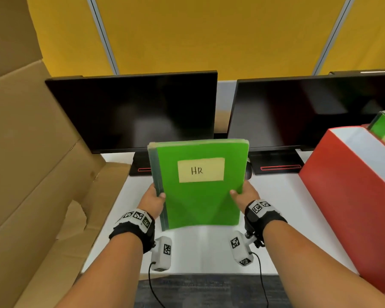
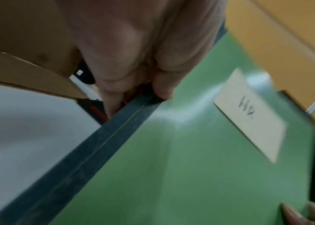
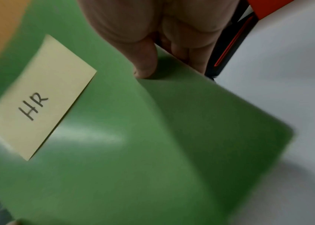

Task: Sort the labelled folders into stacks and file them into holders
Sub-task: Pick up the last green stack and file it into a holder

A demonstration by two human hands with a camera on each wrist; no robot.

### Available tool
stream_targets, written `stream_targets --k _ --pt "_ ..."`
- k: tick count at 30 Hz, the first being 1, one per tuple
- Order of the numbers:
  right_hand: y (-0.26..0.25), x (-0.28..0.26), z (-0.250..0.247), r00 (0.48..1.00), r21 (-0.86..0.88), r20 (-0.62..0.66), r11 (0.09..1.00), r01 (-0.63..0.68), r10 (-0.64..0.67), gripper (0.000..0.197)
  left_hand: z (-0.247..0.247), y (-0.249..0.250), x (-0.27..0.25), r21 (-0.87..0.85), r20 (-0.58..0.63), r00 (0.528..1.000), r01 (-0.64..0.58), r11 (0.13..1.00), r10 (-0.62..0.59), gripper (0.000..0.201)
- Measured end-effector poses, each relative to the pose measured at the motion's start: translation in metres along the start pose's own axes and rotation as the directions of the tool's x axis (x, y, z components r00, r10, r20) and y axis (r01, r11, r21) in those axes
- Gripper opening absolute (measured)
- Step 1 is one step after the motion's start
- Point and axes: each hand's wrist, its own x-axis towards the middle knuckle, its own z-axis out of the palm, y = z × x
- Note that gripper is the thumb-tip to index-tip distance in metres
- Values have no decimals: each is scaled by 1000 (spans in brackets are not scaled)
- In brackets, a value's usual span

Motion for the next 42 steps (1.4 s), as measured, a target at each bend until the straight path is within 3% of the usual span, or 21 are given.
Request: stream_targets --k 2,3,6,8,13,16,18,20,22,24,30,31,33,34,37,42 --pt "-6 2 -9 996 76 -82 997 33 -27 32 -4 16 -3 -97 -7 998 -66 993 66 27" --pt "-9 3 -15 993 110 -113 993 36 -24 29 -5 24 -5 -241 21 998 -60 969 67 22" --pt "-8 9 -28 989 145 -141 989 -20 40 26 -5 42 -9 -550 167 985 132 824 -46 40" --pt "2 12 -31 988 157 -126 985 -73 93 27 -2 44 -9 -555 192 981 131 821 -27 36" --pt "27 11 -33 985 158 -58 976 -149 160 25 -3 30 -8 -479 82 997 45 877 -7 18" --pt "37 11 -41 981 169 -84 973 -158 174 24 -5 28 -5 -514 -14 1000 -1 858 -7 17" --pt "42 12 -48 979 167 -105 973 -156 175 24 -8 26 -2 -473 -120 992 -85 877 31 25" --pt "48 14 -55 974 190 -135 970 -154 182 24 -13 22 0 -434 -183 980 -156 887 83 48" --pt "51 16 -58 968 228 -151 960 -162 199 26 -15 18 -2 -380 -188 972 -202 903 138 69" --pt "52 17 -59 965 269 -144 947 -173 217 28 -14 19 -4 -354 -175 967 -239 904 187 73" --pt "45 17 -56 977 305 -118 943 -135 178 27 3 35 -9 -518 -33 999 -53 854 42 34" --pt "42 17 -55 978 314 -116 941 -130 174 27 6 36 -9 -531 19 999 -12 847 26 32" --pt "37 16 -54 980 333 -106 935 -125 169 28 13 34 -7 -581 116 993 95 809 -33 57" --pt "36 16 -54 981 340 -102 933 -120 164 28 16 34 -5 -584 125 990 120 803 -57 55" --pt "41 18 -54 980 382 -110 917 -114 167 26 24 35 -3 -540 0 1000 9 841 -10 11" --pt "51 20 -53 976 476 -96 870 -129 197 23 21 40 -3 -532 -47 998 -53 845 33 14"
